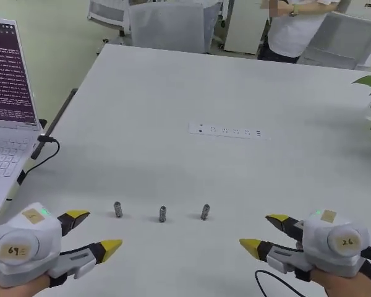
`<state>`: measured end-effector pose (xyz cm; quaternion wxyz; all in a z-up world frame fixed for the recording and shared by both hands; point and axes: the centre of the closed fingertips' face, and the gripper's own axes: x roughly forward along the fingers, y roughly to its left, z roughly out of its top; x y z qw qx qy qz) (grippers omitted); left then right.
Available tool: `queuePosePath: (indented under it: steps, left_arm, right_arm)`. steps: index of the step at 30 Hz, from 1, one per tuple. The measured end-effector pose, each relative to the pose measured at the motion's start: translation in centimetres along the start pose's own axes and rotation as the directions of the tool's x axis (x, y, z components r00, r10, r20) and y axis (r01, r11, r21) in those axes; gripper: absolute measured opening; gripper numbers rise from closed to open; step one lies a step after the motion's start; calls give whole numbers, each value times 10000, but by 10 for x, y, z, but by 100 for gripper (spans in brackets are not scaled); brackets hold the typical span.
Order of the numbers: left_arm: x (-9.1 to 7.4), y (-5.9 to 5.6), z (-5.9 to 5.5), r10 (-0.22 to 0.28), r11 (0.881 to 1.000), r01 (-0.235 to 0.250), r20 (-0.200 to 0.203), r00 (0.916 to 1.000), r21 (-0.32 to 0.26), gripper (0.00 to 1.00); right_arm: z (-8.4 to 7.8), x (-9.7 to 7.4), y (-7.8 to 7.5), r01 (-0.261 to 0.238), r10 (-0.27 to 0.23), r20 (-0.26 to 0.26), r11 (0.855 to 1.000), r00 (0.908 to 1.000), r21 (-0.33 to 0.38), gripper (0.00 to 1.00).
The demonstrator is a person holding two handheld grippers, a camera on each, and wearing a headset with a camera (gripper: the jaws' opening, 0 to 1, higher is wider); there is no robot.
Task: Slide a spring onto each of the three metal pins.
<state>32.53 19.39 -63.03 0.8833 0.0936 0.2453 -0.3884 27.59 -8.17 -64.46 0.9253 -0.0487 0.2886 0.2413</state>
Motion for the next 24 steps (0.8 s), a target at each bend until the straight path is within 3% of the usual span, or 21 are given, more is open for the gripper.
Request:
queuePosePath:
  steps: [10,24]
  left_arm:
    - [-4,-5,1,132,9996,-130,102,9999,-245,49]
    - [-3,-3,2,253,9991,-248,133,9996,-357,50]
  right_arm:
    - [-11,-9,12,-139,136,93,9993,9999,351,54]
    - [-23,-6,18,-376,388,-525,9990,9979,234,58]
